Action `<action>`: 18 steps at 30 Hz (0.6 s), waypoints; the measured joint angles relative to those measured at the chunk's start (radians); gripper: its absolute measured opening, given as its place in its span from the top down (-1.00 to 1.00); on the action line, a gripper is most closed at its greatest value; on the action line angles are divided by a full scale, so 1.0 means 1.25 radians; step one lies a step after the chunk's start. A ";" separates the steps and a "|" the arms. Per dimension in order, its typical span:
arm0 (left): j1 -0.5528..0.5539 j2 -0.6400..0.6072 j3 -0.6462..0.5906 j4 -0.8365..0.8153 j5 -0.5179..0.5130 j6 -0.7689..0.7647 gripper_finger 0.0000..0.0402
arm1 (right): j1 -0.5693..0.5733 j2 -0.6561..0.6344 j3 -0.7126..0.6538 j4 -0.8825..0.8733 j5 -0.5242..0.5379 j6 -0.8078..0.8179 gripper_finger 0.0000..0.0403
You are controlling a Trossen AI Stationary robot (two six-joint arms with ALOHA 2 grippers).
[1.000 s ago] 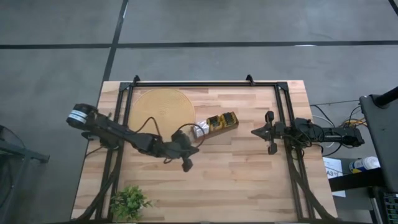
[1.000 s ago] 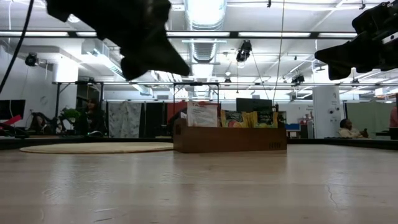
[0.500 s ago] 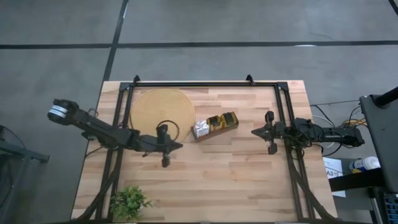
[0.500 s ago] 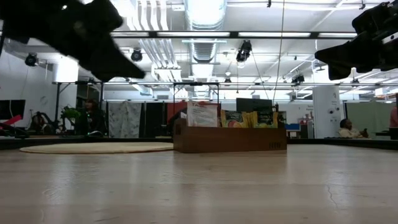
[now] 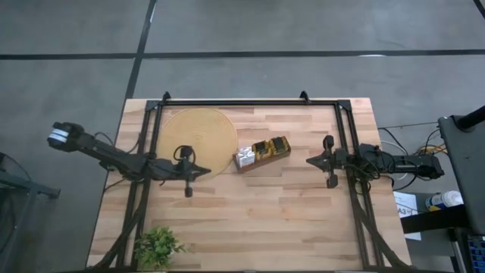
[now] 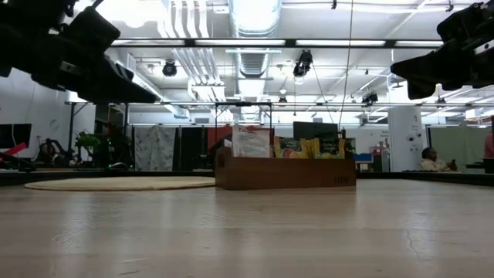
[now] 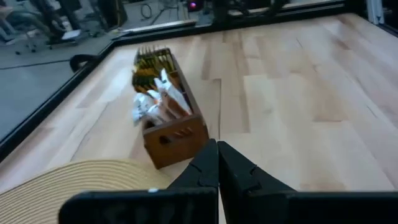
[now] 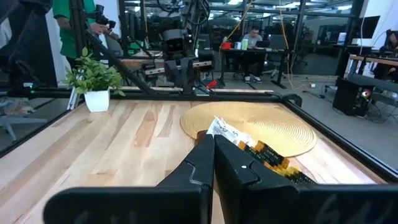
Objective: Pick & Place Tea
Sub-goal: Return to Home Position
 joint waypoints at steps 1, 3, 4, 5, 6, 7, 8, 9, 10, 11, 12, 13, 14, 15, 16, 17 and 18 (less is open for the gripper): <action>0.001 -0.008 -0.005 -0.001 -0.006 -0.002 1.00 | 0.000 0.000 0.000 0.000 0.000 0.000 0.96; 0.003 -0.025 -0.017 0.000 -0.007 -0.002 1.00 | 0.000 0.000 0.000 0.000 0.000 0.000 0.96; 0.003 -0.033 -0.025 0.000 -0.007 -0.005 1.00 | 0.000 0.000 0.000 0.000 0.000 0.000 0.96; 0.003 -0.038 -0.030 0.000 -0.007 -0.006 1.00 | 0.000 0.000 0.000 0.000 0.000 0.000 0.96; 0.003 -0.042 -0.036 0.000 -0.007 -0.008 1.00 | 0.000 0.000 0.000 0.000 0.000 0.000 0.96; 0.003 -0.047 -0.043 -0.002 -0.007 -0.007 1.00 | 0.000 0.000 0.000 0.000 0.000 0.000 0.96; 0.003 -0.050 -0.048 -0.005 -0.007 -0.007 1.00 | 0.000 0.000 0.000 0.000 0.000 0.000 0.96; 0.003 -0.052 -0.050 -0.005 -0.007 -0.006 1.00 | 0.000 0.000 0.000 0.000 0.000 0.000 0.96; 0.003 -0.054 -0.053 -0.004 -0.007 -0.006 1.00 | 0.000 0.000 0.000 0.000 0.000 0.000 0.96; 0.003 -0.055 -0.054 -0.004 -0.007 -0.006 1.00 | 0.000 0.000 0.000 0.000 0.000 0.000 0.96; 0.004 -0.055 -0.055 -0.004 -0.007 -0.006 1.00 | 0.000 0.000 0.000 0.000 0.000 0.000 0.96; 0.004 -0.054 -0.055 -0.005 -0.007 -0.006 1.00 | 0.000 0.000 0.000 0.000 0.000 0.000 0.96; 0.004 -0.054 -0.055 -0.006 -0.007 -0.006 1.00 | 0.000 0.000 0.000 0.000 0.000 0.000 0.96; 0.004 -0.054 -0.055 -0.006 -0.007 -0.002 1.00 | 0.000 0.000 0.000 0.000 0.000 0.000 0.96; 0.006 -0.054 -0.055 -0.006 -0.007 0.006 1.00 | 0.000 0.000 0.000 0.000 0.000 0.000 0.96; 0.008 -0.054 -0.055 -0.006 -0.006 0.016 1.00 | 0.000 0.000 0.000 0.000 0.000 0.000 0.96; 0.011 -0.055 -0.056 -0.007 0.005 0.021 1.00 | 0.000 0.000 0.000 0.000 0.000 0.000 0.96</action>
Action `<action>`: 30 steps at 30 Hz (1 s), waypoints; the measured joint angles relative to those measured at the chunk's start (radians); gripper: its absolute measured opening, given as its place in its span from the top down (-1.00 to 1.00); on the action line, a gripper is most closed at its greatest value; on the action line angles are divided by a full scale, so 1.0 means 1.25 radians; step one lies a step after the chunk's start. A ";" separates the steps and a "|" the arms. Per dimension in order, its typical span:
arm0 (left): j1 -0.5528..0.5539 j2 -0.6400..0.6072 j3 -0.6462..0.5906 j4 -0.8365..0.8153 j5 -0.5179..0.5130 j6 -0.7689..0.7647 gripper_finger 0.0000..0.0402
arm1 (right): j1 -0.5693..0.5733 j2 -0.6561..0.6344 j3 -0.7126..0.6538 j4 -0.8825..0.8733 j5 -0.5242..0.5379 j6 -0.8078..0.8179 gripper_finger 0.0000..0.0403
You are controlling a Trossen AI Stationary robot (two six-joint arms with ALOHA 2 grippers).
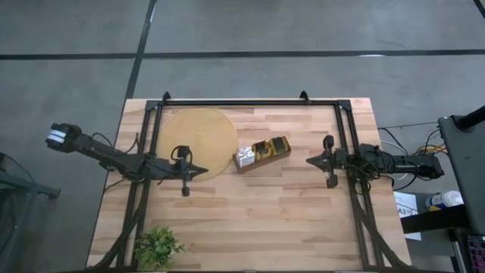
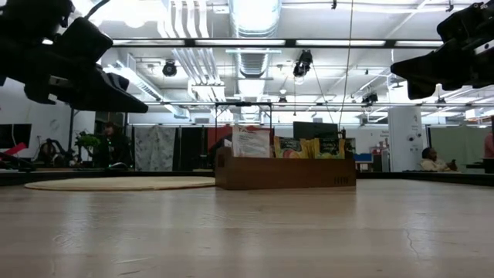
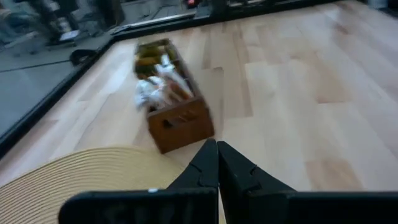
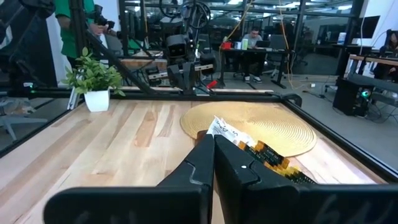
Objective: Pick & Place Tea
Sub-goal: Return to Home Position
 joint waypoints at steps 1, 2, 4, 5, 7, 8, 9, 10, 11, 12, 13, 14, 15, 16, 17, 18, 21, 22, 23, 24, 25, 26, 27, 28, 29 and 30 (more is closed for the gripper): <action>0.003 -0.002 -0.001 0.001 0.025 0.006 1.00 | 0.000 0.000 0.000 0.000 0.000 0.000 0.96; 0.006 -0.004 -0.004 0.005 0.064 0.017 1.00 | 0.000 0.000 0.000 0.000 0.000 0.000 0.96; 0.014 -0.013 -0.017 0.015 0.178 0.036 1.00 | 0.000 0.000 0.000 0.000 0.000 0.000 0.96; 0.019 -0.020 -0.025 0.017 0.240 0.041 1.00 | 0.000 0.000 0.000 0.000 0.000 0.000 0.96; 0.029 -0.038 -0.043 0.016 0.343 0.036 1.00 | 0.000 0.000 0.000 0.000 0.000 0.000 0.96; 0.032 -0.046 -0.052 0.018 0.378 0.022 1.00 | 0.000 0.000 0.000 0.000 0.000 0.000 0.96; 0.034 -0.055 -0.060 0.020 0.397 0.006 1.00 | 0.000 0.000 0.000 0.000 0.000 0.000 0.96; 0.035 -0.065 -0.070 0.026 0.404 -0.007 1.00 | 0.000 0.000 0.000 0.000 0.000 0.000 0.96; 0.035 -0.076 -0.079 0.034 0.405 -0.014 1.00 | 0.000 0.000 0.000 0.000 0.000 0.000 0.96; 0.035 -0.088 -0.088 0.042 0.405 -0.015 1.00 | 0.000 0.000 0.000 0.000 0.000 0.000 0.96; 0.036 -0.101 -0.097 0.053 0.405 -0.014 1.00 | 0.000 0.000 0.000 0.000 0.000 0.000 0.96; 0.036 -0.113 -0.105 0.062 0.405 -0.012 1.00 | 0.000 0.000 0.000 0.000 0.000 0.000 0.96; 0.037 -0.124 -0.106 0.066 0.406 -0.011 1.00 | 0.000 0.000 0.000 0.000 0.000 0.000 0.96; 0.039 -0.137 -0.106 0.066 0.406 -0.010 1.00 | 0.000 0.000 0.000 0.000 0.000 0.000 0.96; 0.041 -0.151 -0.106 0.061 0.406 -0.010 1.00 | 0.000 0.000 0.000 0.000 0.000 0.000 0.96; 0.042 -0.163 -0.106 0.062 0.405 -0.010 1.00 | 0.000 0.000 0.000 0.000 0.000 0.000 0.96; 0.043 -0.192 -0.106 0.057 0.393 -0.009 1.00 | 0.000 0.000 0.000 0.000 0.000 0.000 0.96; 0.044 -0.201 -0.106 0.052 0.386 -0.009 1.00 | 0.000 0.000 0.000 0.000 0.000 0.000 0.96; 0.044 -0.209 -0.106 0.043 0.381 -0.010 1.00 | 0.000 0.000 0.000 0.000 0.000 0.000 0.96; 0.044 -0.217 -0.106 0.033 0.381 -0.010 1.00 | 0.000 0.000 0.000 0.000 0.000 0.000 0.96; 0.044 -0.224 -0.106 0.027 0.380 -0.010 1.00 | 0.000 0.000 0.000 0.000 0.000 0.000 0.96; 0.046 -0.230 -0.106 0.022 0.380 -0.010 1.00 | 0.000 0.000 0.000 0.000 0.000 0.000 0.96; 0.049 -0.235 -0.106 0.022 0.381 -0.012 1.00 | 0.000 0.000 0.000 0.000 0.000 0.000 0.96; 0.053 -0.240 -0.106 0.021 0.381 -0.017 1.00 | 0.000 0.000 0.000 0.000 0.000 0.000 0.96; 0.058 -0.245 -0.106 0.021 0.380 -0.025 1.00 | 0.000 0.000 0.000 0.000 0.000 0.000 0.96; 0.063 -0.252 -0.106 0.021 0.380 -0.037 1.00 | 0.000 0.000 0.000 0.000 0.000 0.000 0.96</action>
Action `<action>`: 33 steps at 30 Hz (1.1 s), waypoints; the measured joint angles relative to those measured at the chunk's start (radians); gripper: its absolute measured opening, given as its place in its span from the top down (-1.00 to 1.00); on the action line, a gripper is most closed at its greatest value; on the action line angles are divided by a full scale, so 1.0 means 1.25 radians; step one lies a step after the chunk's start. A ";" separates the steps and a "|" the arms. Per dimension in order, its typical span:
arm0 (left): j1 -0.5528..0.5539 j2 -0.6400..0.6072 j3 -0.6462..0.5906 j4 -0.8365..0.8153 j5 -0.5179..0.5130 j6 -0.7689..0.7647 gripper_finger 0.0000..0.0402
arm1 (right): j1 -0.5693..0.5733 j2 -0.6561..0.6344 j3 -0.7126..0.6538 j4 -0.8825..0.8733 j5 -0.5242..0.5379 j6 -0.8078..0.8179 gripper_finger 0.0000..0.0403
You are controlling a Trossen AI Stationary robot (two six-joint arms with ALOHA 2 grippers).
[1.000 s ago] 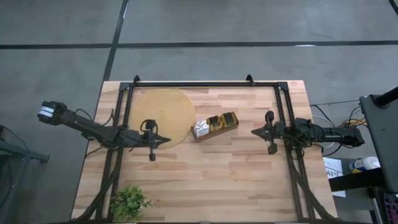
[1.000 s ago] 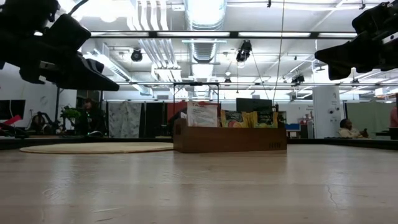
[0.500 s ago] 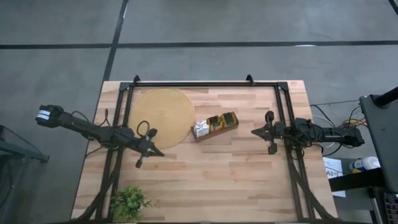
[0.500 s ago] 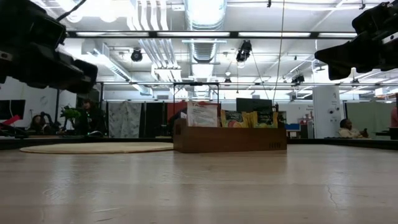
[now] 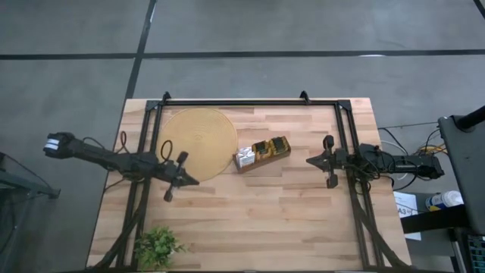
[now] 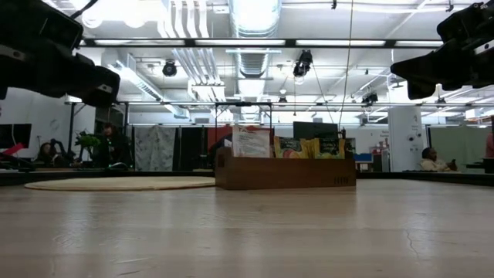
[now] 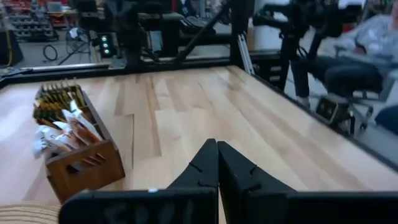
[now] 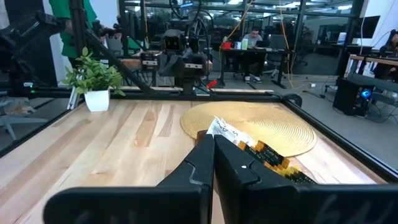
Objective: Pick & Place Tea
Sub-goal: Return to Home Position
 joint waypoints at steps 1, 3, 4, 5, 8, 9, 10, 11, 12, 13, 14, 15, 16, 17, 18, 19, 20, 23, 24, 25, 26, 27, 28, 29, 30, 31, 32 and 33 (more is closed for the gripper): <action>0.005 -0.007 0.000 0.001 0.000 -0.012 1.00 | 0.000 0.000 0.000 0.000 0.000 0.000 0.96; 0.015 -0.018 0.000 0.000 0.000 -0.035 1.00 | 0.000 0.000 0.000 0.000 0.000 0.000 0.96; 0.020 -0.023 0.000 -0.002 0.000 -0.049 1.00 | 0.000 0.000 0.000 0.000 0.000 0.000 0.96; 0.024 -0.029 0.000 -0.006 0.000 -0.059 1.00 | 0.000 0.000 0.000 0.000 0.000 0.000 0.96; 0.035 -0.046 0.000 -0.016 0.000 -0.085 1.00 | 0.000 0.000 0.000 0.000 0.000 0.000 0.96; 0.039 -0.052 -0.001 -0.016 0.000 -0.091 1.00 | 0.000 0.000 0.000 0.000 0.000 0.000 0.96; 0.042 -0.057 -0.001 -0.015 0.000 -0.097 1.00 | 0.000 0.000 0.000 0.000 0.000 0.000 0.96; 0.043 -0.064 -0.001 -0.016 0.000 -0.098 1.00 | 0.000 0.000 0.000 0.000 0.000 0.000 0.96; 0.043 -0.072 -0.001 -0.020 0.000 -0.098 1.00 | 0.000 0.000 0.000 0.000 0.000 0.000 0.96; 0.043 -0.082 -0.001 -0.028 0.000 -0.099 1.00 | 0.000 0.000 0.000 0.000 0.000 0.000 0.96; 0.045 -0.096 -0.001 -0.038 0.000 -0.099 1.00 | 0.000 0.000 0.000 0.000 0.000 0.000 0.96; 0.047 -0.109 -0.001 -0.056 0.001 -0.099 1.00 | 0.000 0.000 0.000 0.000 0.000 0.000 0.96; 0.049 -0.123 -0.001 -0.079 0.000 -0.100 1.00 | 0.000 0.000 0.000 0.000 0.000 0.000 0.96; 0.051 -0.137 -0.001 -0.110 0.000 -0.100 1.00 | 0.000 0.000 0.000 0.000 0.000 0.000 0.96; 0.051 -0.147 -0.001 -0.138 0.000 -0.100 1.00 | 0.000 0.000 0.000 0.000 0.000 0.000 0.96; 0.051 -0.155 -0.001 -0.161 0.000 -0.100 1.00 | 0.000 0.000 0.000 0.000 0.000 0.000 0.96; 0.052 -0.161 -0.001 -0.180 0.000 -0.100 1.00 | 0.000 0.000 0.000 0.000 0.000 0.000 0.96; 0.052 -0.181 -0.001 -0.206 0.000 -0.100 1.00 | 0.000 0.000 0.000 0.000 0.000 0.000 0.96; 0.052 -0.188 -0.001 -0.215 0.000 -0.100 1.00 | 0.000 0.000 0.000 0.000 0.000 0.000 0.96; 0.052 -0.197 -0.001 -0.221 0.000 -0.100 1.00 | 0.000 0.000 0.000 0.000 0.000 0.000 0.96; 0.052 -0.207 -0.001 -0.230 0.000 -0.100 1.00 | 0.000 0.000 0.000 0.000 0.000 0.000 0.96; 0.052 -0.218 -0.001 -0.246 0.000 -0.100 1.00 | 0.000 0.000 0.000 0.000 0.000 0.000 0.96; 0.052 -0.230 -0.001 -0.259 0.000 -0.100 1.00 | 0.000 0.000 0.000 0.000 0.000 0.000 0.96; 0.052 -0.242 -0.002 -0.274 0.000 -0.100 1.00 | 0.000 0.000 0.000 0.000 0.000 0.000 0.96; 0.052 -0.253 -0.002 -0.287 0.000 -0.100 1.00 | 0.000 0.000 0.000 0.000 0.000 0.000 0.96; 0.052 -0.262 -0.002 -0.295 -0.001 -0.100 1.00 | 0.000 0.000 0.000 0.000 0.000 0.000 0.96; 0.052 -0.270 -0.002 -0.299 -0.002 -0.100 1.00 | 0.000 0.000 0.000 0.000 0.000 0.000 0.96; 0.052 -0.277 -0.002 -0.299 -0.004 -0.100 1.00 | 0.000 0.000 0.000 0.000 0.000 0.000 0.96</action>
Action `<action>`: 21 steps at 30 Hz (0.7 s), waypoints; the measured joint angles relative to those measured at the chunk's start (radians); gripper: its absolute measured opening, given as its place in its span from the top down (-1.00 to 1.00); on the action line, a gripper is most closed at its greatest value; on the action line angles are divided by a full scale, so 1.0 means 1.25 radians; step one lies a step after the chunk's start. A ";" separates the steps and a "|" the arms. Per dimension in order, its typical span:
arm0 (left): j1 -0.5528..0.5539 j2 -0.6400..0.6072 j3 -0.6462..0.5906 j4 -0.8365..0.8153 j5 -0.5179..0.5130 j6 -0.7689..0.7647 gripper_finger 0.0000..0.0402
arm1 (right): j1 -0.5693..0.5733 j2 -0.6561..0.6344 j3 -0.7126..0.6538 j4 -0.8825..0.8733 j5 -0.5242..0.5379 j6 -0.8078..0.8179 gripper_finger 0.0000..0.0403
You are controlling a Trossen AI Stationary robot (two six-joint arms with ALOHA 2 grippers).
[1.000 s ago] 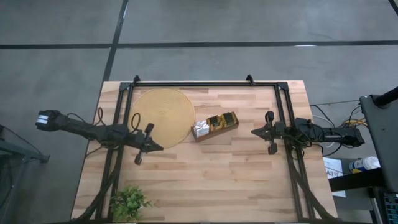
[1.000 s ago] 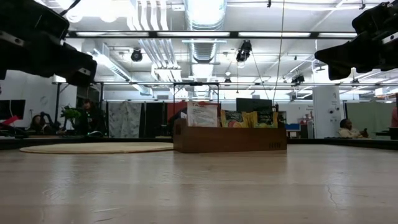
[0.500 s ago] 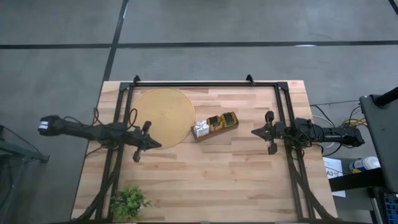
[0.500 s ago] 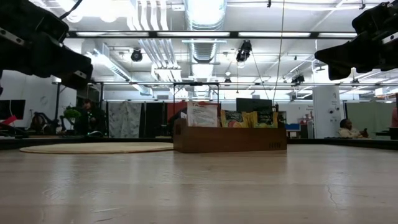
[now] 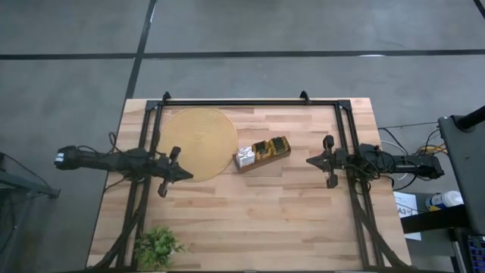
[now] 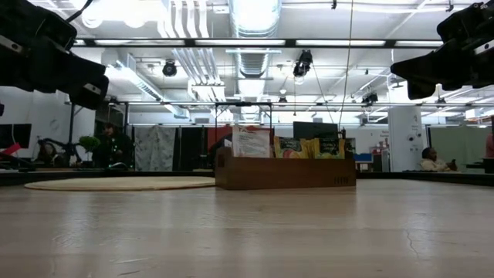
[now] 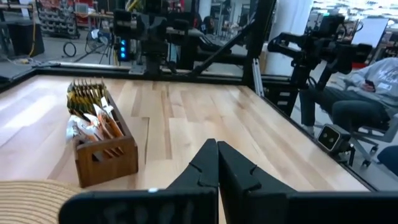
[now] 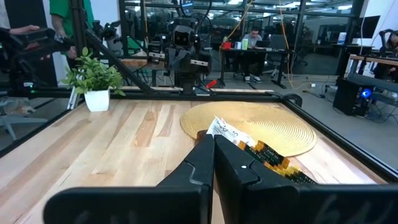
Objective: Pick & Place Tea
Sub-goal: Return to Home Position
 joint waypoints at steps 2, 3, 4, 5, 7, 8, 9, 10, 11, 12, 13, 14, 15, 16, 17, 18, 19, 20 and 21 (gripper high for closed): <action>0.000 -0.010 0.000 -0.001 -0.001 0.000 1.00 | 0.000 0.000 0.000 0.000 0.000 0.000 0.96; 0.000 -0.015 0.000 -0.001 -0.001 0.000 1.00 | 0.000 0.000 0.000 0.000 0.000 0.000 0.96; 0.000 -0.021 0.000 -0.002 -0.001 0.000 1.00 | 0.000 0.000 0.000 0.000 0.000 0.000 0.96; 0.000 -0.026 0.000 -0.003 -0.001 0.000 1.00 | 0.000 0.000 0.000 0.000 0.000 0.000 0.96; 0.000 -0.038 0.000 -0.007 -0.001 0.000 1.00 | 0.000 0.000 0.000 0.000 0.000 0.000 0.96; -0.001 -0.044 0.000 -0.007 -0.001 0.000 1.00 | 0.000 0.000 0.000 0.000 0.000 0.000 0.96; -0.001 -0.051 0.000 -0.007 -0.001 0.000 1.00 | 0.000 0.000 0.000 0.000 0.000 0.000 0.96; -0.001 -0.056 -0.001 -0.007 -0.001 0.000 1.00 | 0.000 0.000 0.000 0.000 0.000 0.000 0.96; -0.001 -0.061 -0.001 -0.008 -0.001 0.000 1.00 | 0.000 0.000 0.000 0.000 0.000 0.000 0.96; -0.001 -0.063 -0.001 -0.007 -0.001 0.000 1.00 | 0.000 0.000 0.000 0.000 0.000 0.000 0.96; -0.001 -0.065 -0.001 -0.006 -0.001 0.000 1.00 | 0.000 0.000 0.000 0.000 0.000 0.000 0.96; -0.002 -0.066 -0.001 -0.001 -0.002 0.000 1.00 | 0.000 0.000 0.000 0.000 0.000 0.000 0.96; -0.002 -0.067 -0.001 0.001 -0.002 0.000 1.00 | 0.000 0.000 0.000 0.000 0.000 0.000 0.96; -0.002 -0.067 -0.001 0.003 -0.001 0.000 1.00 | 0.000 0.000 0.000 0.000 0.000 0.000 0.96; -0.002 -0.067 -0.001 0.004 -0.001 0.000 1.00 | 0.000 0.000 0.000 0.000 0.000 0.000 0.96; -0.002 -0.068 -0.001 0.004 -0.001 0.000 1.00 | 0.000 0.000 0.000 0.000 0.000 0.000 0.96; -0.002 -0.071 -0.001 0.004 -0.001 0.000 1.00 | 0.000 0.000 0.000 0.000 0.000 0.000 0.96; -0.002 -0.075 -0.001 0.005 -0.001 0.000 1.00 | 0.000 0.000 0.000 0.000 0.000 0.000 0.96; -0.002 -0.078 -0.001 0.005 -0.001 0.000 1.00 | 0.000 0.000 0.000 0.000 0.000 0.000 0.96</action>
